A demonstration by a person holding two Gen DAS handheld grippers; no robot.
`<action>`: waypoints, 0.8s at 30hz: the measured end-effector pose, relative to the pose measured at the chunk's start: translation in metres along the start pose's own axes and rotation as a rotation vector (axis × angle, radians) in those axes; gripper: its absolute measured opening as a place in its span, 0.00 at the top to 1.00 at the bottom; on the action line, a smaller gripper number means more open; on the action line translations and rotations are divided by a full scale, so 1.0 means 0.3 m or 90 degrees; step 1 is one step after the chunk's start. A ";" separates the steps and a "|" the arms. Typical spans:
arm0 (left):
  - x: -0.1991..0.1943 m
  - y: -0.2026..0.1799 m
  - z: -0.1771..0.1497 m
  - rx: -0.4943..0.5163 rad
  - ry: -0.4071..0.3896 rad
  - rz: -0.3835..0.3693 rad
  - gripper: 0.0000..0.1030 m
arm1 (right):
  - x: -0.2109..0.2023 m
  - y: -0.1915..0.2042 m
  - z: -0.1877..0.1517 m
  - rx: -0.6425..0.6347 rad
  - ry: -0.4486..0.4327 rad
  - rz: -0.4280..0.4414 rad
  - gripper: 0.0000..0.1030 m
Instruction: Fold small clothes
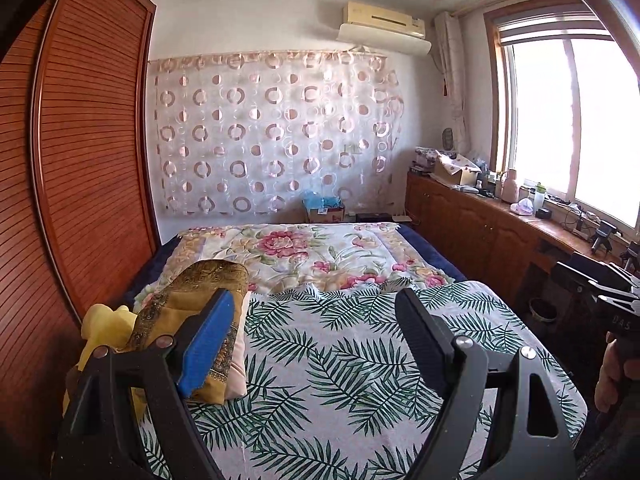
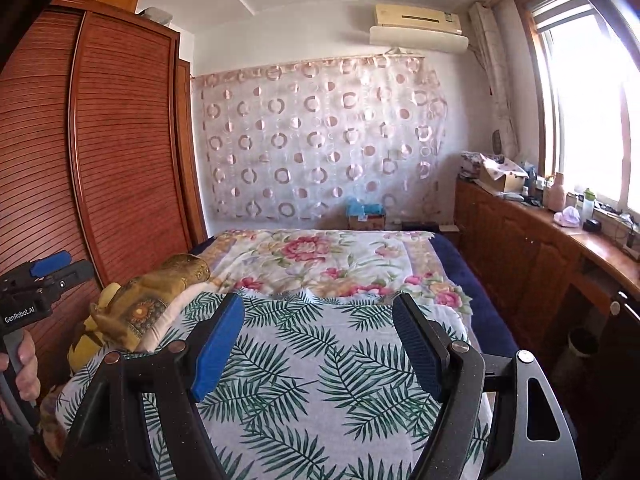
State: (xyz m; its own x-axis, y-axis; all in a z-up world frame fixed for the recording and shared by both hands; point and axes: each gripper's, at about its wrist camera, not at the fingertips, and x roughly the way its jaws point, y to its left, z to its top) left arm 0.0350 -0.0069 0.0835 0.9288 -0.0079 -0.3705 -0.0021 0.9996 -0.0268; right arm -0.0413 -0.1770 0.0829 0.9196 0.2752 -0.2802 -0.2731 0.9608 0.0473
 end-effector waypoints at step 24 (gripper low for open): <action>-0.002 -0.002 -0.005 0.004 -0.004 0.004 0.19 | 0.072 -0.074 0.017 -0.002 -0.001 0.006 0.24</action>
State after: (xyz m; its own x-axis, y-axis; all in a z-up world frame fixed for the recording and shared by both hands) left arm 0.0339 -0.0075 0.0824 0.9309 -0.0023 -0.3654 -0.0047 0.9998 -0.0182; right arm -0.0139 -0.1923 0.0806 0.9173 0.2841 -0.2790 -0.2826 0.9581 0.0463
